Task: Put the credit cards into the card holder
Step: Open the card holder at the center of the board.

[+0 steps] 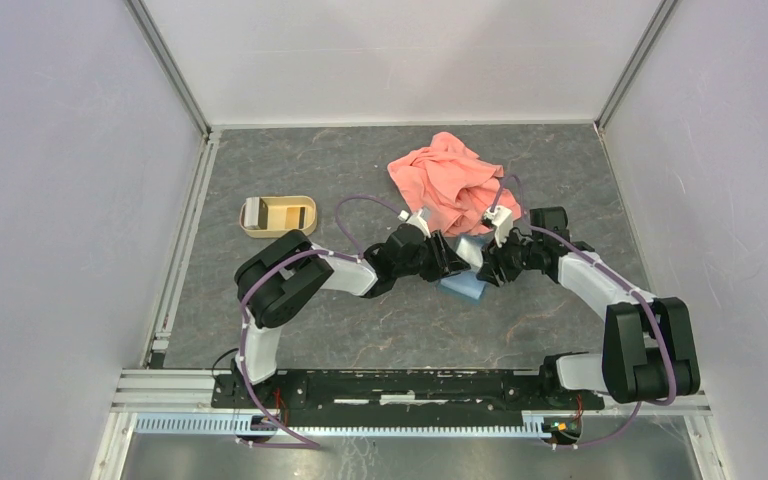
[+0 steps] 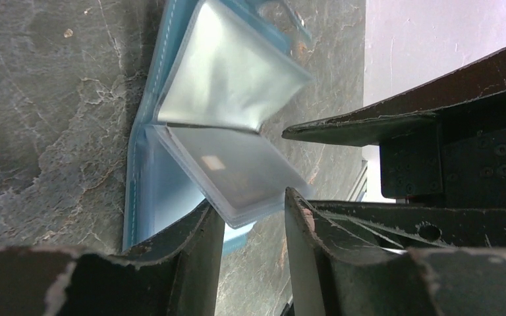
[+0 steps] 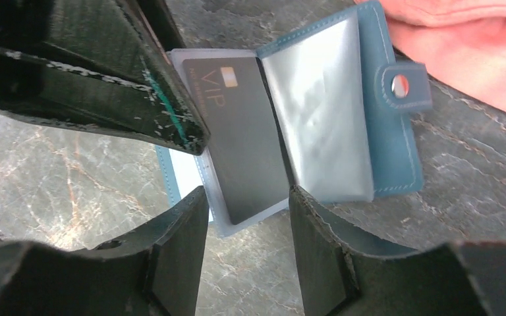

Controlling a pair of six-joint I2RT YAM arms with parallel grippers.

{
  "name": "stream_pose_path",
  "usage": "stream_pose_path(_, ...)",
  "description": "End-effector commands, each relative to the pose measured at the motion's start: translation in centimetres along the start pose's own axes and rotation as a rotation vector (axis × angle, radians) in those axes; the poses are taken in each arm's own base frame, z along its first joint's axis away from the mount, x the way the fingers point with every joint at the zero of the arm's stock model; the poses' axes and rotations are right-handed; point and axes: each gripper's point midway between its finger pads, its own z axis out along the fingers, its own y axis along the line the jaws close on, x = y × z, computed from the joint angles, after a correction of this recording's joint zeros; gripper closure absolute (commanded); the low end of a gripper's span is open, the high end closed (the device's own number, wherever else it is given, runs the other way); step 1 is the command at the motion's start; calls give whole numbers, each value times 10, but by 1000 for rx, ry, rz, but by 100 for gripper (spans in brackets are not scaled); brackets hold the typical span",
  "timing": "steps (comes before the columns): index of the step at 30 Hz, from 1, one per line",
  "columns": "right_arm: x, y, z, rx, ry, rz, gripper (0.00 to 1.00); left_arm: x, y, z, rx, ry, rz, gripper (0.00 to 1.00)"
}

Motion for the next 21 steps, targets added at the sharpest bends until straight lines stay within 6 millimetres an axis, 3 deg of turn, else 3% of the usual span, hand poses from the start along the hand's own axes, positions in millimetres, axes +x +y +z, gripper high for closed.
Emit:
stream_pose_path(1,-8,-19,-7,112,-22,-11,47,-8,-8,2,28,-26,45,54)
stream_pose_path(9,-16,-20,-4,108,-59,-1,60,-12,-27,-5,129,-56,88,43)
stream_pose_path(12,-21,-16,-3,87,-81,2,75,-15,-34,-12,159,-75,114,41)
stream_pose_path(17,-25,-8,-4,48,-98,8,98,-30,-52,-47,237,-200,164,37)
stream_pose_path(21,-25,8,-5,-22,-128,62,100,-36,-54,-70,227,-253,243,36)
